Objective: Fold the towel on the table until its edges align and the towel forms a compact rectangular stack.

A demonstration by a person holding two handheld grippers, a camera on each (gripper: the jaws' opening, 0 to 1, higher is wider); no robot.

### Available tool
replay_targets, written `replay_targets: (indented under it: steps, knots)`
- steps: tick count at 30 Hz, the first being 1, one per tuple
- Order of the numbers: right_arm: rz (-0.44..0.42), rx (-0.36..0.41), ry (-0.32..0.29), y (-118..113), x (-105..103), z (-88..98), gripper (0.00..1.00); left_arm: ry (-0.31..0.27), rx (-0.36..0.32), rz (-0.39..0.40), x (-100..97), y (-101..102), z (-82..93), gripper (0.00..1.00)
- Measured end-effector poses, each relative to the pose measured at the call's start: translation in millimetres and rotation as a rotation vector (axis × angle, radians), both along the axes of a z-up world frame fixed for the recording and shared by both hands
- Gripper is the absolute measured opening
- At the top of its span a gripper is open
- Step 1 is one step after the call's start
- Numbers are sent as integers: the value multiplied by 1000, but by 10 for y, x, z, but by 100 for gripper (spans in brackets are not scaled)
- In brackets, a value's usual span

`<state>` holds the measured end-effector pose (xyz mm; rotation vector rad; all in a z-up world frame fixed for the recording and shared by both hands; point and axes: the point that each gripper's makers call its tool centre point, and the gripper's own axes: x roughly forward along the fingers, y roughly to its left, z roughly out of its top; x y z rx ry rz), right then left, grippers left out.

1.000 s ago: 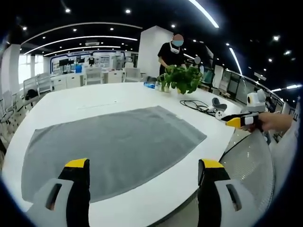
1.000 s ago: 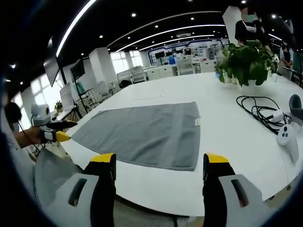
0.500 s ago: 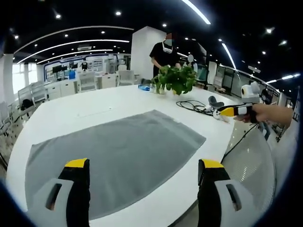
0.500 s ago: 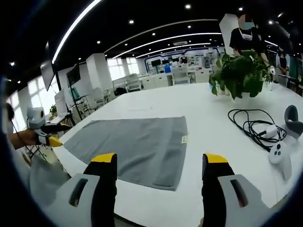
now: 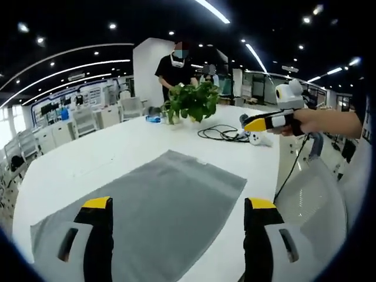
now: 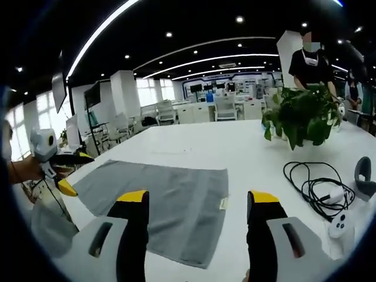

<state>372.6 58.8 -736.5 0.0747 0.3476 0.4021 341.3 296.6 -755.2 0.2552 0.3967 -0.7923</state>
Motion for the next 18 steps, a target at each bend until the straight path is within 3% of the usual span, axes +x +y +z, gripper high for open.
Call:
replay_targets:
  steps: [2, 5, 7, 9, 13, 18]
  knots:
    - [4, -7, -2, 22, 83, 14, 67, 16, 18, -35, 18, -128, -69, 93]
    - [-4, -20, -24, 29, 190, 62, 62, 35, 77, -168, -15, -341, -174, 92]
    - [-14, -19, -41, 22, 258, 92, 62, 18, 98, -180, 35, -390, -175, 92]
    - [-22, -18, -43, 7, 317, 86, 62, 26, 81, -197, 66, -490, -170, 92]
    - [-22, 12, -16, 1, 468, 2, 59, 114, -49, -216, 74, -781, -183, 87]
    - [-18, 13, -23, 21, 674, -52, 56, 132, -32, -264, 95, -1090, -328, 81]
